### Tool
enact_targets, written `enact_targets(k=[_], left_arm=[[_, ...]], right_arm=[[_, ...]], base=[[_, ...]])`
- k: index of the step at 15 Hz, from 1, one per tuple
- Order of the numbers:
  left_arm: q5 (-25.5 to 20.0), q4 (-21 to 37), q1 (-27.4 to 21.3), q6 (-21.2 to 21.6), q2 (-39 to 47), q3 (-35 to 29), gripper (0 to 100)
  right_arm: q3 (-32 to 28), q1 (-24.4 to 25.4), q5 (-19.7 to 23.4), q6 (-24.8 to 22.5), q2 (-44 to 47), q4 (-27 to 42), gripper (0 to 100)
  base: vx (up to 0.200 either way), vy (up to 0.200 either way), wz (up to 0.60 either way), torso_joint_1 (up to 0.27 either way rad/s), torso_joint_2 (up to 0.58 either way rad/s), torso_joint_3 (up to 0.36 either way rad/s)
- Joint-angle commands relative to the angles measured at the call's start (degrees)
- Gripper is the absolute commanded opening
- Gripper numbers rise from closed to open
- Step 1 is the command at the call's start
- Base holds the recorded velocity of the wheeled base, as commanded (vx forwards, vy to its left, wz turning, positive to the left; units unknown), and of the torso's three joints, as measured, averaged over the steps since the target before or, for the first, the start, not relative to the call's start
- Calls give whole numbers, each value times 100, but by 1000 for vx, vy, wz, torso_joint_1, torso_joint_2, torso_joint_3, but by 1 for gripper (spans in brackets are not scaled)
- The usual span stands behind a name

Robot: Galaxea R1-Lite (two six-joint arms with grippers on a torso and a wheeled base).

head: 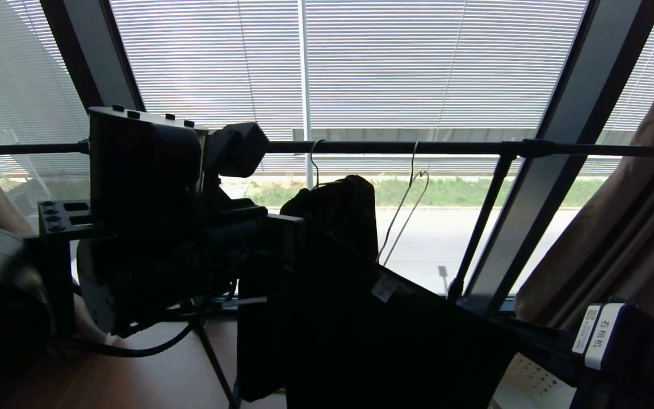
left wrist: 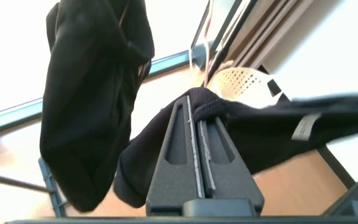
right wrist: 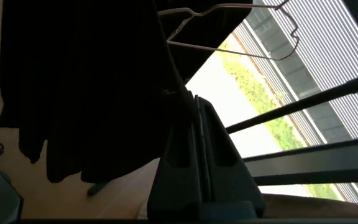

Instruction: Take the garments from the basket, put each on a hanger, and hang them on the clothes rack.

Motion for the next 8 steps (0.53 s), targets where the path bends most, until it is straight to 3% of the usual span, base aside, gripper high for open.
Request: enact_targets(k=[1,5,8], left_arm=[[-12,16,30,47,597,-658,0],[-56,201,22,240,1115,-1625,0],[-118,632,22,240,1405,-2354,0]], right_arm=[[56,174,52,-4,-29,-45,0],[74,306,78,32,305,-247,0],[109,579,70,225,709,-871,0]], base=[[0,0,0,0,0,0],[0,0,0,0,0,0],[0,0,0,0,0,0]])
